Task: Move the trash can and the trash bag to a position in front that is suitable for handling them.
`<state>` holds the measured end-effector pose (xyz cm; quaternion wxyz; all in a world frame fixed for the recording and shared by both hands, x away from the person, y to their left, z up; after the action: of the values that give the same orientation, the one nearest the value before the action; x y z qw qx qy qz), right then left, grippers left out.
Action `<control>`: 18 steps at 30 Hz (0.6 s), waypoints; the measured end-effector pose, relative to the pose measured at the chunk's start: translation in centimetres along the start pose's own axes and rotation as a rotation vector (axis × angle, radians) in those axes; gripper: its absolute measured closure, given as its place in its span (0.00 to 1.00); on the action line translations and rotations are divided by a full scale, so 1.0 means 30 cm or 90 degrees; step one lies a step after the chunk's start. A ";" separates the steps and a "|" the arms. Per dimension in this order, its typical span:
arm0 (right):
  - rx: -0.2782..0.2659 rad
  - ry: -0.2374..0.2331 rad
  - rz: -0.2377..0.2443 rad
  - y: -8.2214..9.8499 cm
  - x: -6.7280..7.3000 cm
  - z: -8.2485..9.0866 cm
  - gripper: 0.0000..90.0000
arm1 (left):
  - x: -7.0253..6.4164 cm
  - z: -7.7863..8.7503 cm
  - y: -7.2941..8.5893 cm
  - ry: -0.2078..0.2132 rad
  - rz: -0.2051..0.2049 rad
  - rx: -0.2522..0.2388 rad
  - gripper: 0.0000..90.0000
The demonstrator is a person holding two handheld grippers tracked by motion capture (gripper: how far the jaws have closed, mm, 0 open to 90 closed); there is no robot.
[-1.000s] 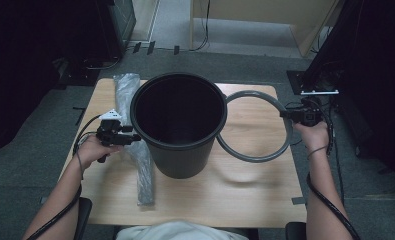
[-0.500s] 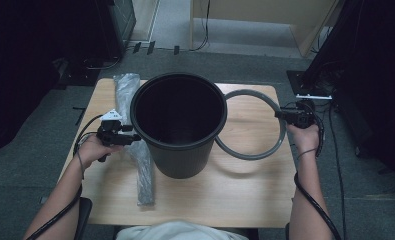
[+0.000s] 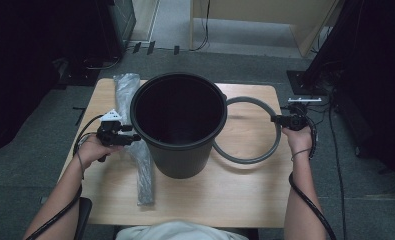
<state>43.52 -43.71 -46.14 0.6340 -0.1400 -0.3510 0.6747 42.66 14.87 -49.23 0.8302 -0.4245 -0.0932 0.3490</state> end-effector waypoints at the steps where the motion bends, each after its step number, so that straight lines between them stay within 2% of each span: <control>1: 0.000 0.000 0.001 0.002 0.000 -0.003 0.85 | 0.001 0.000 0.000 -0.001 0.000 0.000 0.39; 9: -0.004 -0.007 0.002 0.027 0.008 -0.028 0.84 | 0.015 0.002 0.007 -0.007 0.000 -0.006 0.38; 11: 0.004 0.001 0.011 0.036 0.013 -0.037 0.84 | 0.018 0.004 0.008 -0.008 -0.005 -0.008 0.38; 15: 0.001 0.000 0.005 0.045 0.004 -0.046 0.84 | 0.028 0.005 0.013 -0.011 -0.006 -0.013 0.38; 18: 0.010 0.004 -0.010 0.064 -0.011 -0.061 0.84 | 0.040 0.008 0.019 -0.014 -0.001 -0.010 0.37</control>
<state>43.27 -43.38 -48.78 0.6416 -0.1341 -0.3449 0.6719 43.15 16.03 -49.68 0.8260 -0.4274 -0.1057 0.3519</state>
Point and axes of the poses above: each handheld gripper's, and its own axes: z roughly backward along the jaws, y roughly out of its underside, x roughly to its left, the point moved 3 cm from there along -z, roughly forward along the jaws, and after that the axes turned 2 degrees about -z, right-handed, at the moved point
